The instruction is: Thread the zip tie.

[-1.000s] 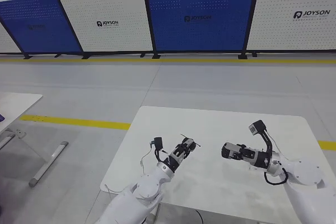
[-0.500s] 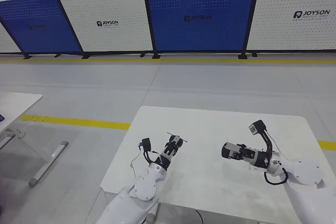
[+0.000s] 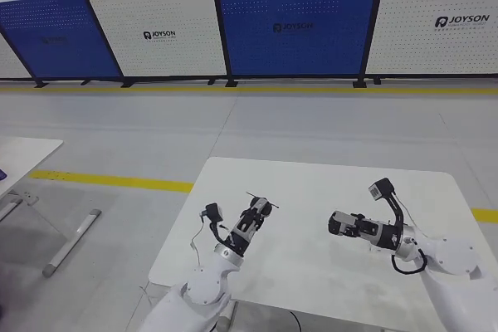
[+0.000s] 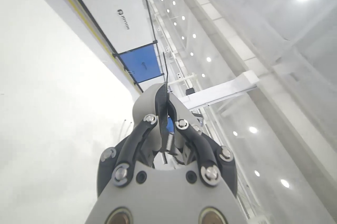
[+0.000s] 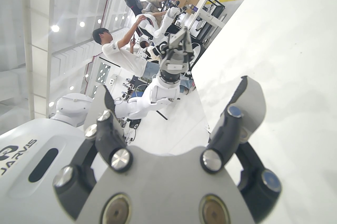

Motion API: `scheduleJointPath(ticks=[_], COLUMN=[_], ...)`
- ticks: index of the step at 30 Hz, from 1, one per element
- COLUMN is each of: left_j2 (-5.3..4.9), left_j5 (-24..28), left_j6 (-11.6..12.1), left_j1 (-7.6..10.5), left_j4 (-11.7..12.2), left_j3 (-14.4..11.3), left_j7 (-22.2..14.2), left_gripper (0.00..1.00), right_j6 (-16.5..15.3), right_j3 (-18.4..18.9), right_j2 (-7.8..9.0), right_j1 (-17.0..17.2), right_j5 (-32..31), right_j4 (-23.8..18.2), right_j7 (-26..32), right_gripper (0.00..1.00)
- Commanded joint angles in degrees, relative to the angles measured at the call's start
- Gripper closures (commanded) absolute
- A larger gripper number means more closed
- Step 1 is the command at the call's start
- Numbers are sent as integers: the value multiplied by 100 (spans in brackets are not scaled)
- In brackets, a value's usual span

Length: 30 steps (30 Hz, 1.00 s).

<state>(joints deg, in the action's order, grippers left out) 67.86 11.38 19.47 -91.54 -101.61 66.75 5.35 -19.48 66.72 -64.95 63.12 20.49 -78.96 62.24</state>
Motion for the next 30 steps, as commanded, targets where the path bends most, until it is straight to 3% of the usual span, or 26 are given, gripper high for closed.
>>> scheduleJointPath(ticks=[1, 2, 6, 8, 10, 20, 25, 27, 30], left_j2=[-33, -50, -69, -60, -44, -30, 14, 38, 93], left_j5=[31, 86, 63, -25, -180, -289, -465, -573, -888], left_j6=[1, 1, 1, 1, 1, -59, -736, -1012, -1274], left_j1=[-284, -467, -984, -1168, -1303, -1280, -939, -706, -414], left_j4=[-508, -832, -1709, -1957, -2059, -2008, -1672, -1400, -925], left_j3=[205, 342, 734, 844, 910, 913, 682, 554, 310], left_j7=[-82, -147, -250, -266, -264, -212, -110, -87, 230], left_gripper=[100, 100, 100, 100, 100, 100, 100, 100, 100], right_j6=[0, 0, 0, 0, 0, 0, 0, 0, 0], right_j3=[0, 0, 0, 0, 0, 0, 0, 0, 0], right_j2=[0, 0, 0, 0, 0, 0, 0, 0, 0], right_j1=[0, 0, 0, 0, 0, 0, 0, 0, 0], right_j5=[0, 0, 0, 0, 0, 0, 0, 0, 0], right_j4=[0, 0, 0, 0, 0, 0, 0, 0, 0], right_j7=[0, 0, 0, 0, 0, 0, 0, 0, 0], right_gripper=[0, 0, 0, 0, 0, 0, 0, 0, 0])
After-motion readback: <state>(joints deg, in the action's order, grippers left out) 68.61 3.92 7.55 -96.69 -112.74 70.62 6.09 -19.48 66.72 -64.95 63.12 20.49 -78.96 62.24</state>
